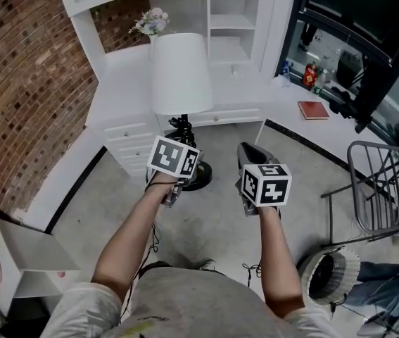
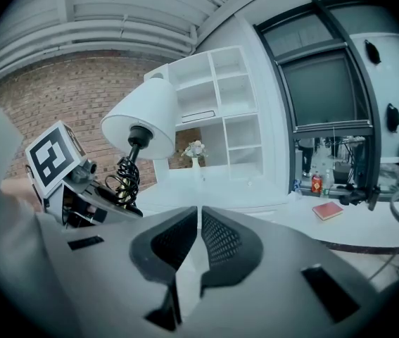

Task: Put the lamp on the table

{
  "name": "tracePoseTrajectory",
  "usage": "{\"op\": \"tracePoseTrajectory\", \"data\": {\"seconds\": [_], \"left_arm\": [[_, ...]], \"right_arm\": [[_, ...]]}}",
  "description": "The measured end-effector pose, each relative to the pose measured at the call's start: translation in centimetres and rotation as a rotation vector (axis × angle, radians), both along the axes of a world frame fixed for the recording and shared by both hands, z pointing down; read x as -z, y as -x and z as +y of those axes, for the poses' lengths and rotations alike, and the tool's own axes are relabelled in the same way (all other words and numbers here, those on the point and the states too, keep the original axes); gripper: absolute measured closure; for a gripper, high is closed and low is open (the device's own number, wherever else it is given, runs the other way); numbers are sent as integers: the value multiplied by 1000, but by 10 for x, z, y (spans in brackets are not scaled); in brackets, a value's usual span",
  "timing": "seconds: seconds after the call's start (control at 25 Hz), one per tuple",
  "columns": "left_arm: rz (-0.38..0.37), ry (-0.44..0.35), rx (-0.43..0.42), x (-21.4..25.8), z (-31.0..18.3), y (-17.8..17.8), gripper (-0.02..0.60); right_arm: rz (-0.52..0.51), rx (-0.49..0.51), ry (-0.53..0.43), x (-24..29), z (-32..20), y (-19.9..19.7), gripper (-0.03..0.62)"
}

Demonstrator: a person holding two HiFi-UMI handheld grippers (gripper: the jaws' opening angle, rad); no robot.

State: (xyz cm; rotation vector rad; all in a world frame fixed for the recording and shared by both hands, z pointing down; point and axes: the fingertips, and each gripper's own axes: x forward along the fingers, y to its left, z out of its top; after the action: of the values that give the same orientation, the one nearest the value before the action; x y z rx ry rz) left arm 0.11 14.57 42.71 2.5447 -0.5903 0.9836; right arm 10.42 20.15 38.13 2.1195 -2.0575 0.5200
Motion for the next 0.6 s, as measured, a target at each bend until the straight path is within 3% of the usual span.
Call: {"op": "tracePoseTrajectory", "data": {"seconds": [0.6], "left_arm": [[-12, -6, 40, -16, -27, -3, 477]], "right_arm": [[-10, 43, 8, -14, -29, -14, 589]]}}
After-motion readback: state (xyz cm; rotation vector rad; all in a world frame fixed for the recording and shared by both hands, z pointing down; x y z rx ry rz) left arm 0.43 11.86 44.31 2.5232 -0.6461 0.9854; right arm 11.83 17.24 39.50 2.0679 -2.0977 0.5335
